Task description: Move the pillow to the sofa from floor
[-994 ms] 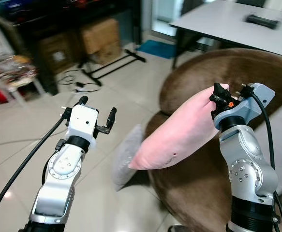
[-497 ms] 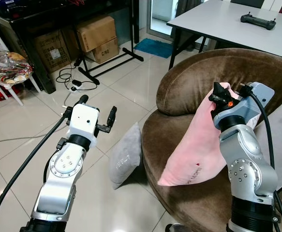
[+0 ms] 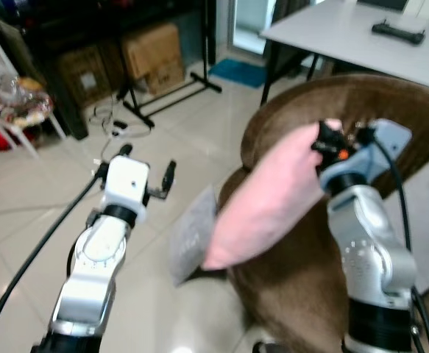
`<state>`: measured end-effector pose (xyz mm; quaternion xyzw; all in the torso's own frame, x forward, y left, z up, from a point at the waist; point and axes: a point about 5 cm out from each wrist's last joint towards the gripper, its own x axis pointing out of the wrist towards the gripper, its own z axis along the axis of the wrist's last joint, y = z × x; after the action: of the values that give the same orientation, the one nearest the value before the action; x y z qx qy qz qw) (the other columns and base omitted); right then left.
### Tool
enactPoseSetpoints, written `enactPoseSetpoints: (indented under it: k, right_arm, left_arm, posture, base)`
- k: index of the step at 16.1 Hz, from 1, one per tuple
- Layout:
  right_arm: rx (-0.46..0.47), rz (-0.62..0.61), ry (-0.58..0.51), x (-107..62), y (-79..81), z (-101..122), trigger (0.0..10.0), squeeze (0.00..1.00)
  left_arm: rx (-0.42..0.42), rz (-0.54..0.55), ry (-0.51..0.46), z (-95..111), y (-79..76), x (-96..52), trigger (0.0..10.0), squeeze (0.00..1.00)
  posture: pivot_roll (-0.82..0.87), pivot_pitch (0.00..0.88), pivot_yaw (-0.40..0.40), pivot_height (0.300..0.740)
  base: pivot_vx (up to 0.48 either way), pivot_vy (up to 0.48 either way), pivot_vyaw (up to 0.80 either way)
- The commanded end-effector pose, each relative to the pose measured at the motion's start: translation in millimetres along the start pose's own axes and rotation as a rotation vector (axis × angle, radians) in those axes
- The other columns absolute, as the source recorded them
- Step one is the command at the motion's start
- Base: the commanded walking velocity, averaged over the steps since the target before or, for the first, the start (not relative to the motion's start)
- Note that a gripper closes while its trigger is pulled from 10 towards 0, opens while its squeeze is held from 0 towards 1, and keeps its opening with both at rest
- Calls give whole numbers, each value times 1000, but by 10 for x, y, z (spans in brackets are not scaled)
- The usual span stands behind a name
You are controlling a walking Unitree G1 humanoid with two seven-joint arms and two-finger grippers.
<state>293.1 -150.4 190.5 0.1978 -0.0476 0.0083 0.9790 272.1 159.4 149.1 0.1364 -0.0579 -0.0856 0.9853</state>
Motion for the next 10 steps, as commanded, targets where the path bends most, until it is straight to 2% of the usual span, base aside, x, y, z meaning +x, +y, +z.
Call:
enactPoseSetpoints:
  k: [1,6,8,10]
  right_arm:
    - [-13,17,-31,-3,38,69,10000,0]
    - [-12,14,-13,-29,34,13,10000,0]
    - [-77,0,-6,-31,-3,-11,10000,0]
    - [-58,12,-6,-22,1,-6,10000,0]
  left_arm:
    - [11,9,-16,34,19,23,10000,0]
    - [20,5,-21,38,6,25,10000,0]
    - [17,5,-24,40,6,28,10000,0]
    - [11,10,-27,45,6,38,10000,0]
  posture:
    - [44,0,25,740]
    - [40,0,31,740]
    - [40,0,31,740]
    - [34,0,33,740]
  base:
    - [0,0,-769]
    - [0,0,-785]
    - [0,0,-788]
    - [0,0,-794]
